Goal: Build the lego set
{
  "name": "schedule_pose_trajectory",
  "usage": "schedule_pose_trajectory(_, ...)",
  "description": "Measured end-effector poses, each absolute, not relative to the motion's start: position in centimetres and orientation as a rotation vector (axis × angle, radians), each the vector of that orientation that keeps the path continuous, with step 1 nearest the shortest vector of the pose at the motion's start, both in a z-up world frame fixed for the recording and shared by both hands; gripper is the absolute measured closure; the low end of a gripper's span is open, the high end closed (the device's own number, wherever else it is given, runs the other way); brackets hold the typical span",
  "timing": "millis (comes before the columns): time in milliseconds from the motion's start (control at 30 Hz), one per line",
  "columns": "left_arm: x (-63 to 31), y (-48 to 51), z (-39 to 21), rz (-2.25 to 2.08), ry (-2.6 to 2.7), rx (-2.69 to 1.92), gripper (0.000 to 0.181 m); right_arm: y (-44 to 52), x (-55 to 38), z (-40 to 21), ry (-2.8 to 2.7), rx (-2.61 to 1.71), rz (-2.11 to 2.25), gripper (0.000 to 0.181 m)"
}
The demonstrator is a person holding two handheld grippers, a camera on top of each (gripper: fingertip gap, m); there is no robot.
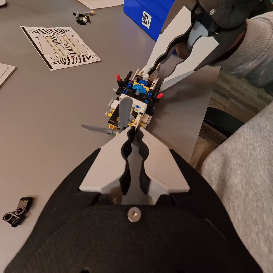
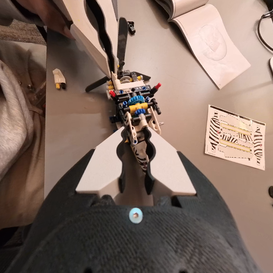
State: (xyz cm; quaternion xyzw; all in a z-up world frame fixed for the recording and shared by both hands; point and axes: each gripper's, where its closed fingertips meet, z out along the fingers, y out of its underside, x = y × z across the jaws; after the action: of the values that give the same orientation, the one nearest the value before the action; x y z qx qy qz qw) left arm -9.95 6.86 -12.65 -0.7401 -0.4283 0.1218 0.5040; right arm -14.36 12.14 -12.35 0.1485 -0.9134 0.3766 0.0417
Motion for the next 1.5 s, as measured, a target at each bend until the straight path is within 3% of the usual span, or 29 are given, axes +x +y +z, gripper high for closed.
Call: schedule_pose_trajectory(1500,-10.15,7.23,-12.69,0.343,-1.068,-1.844,0.181,12.32,-14.53,-12.41,-2.790,0.449,1.130,0.159)
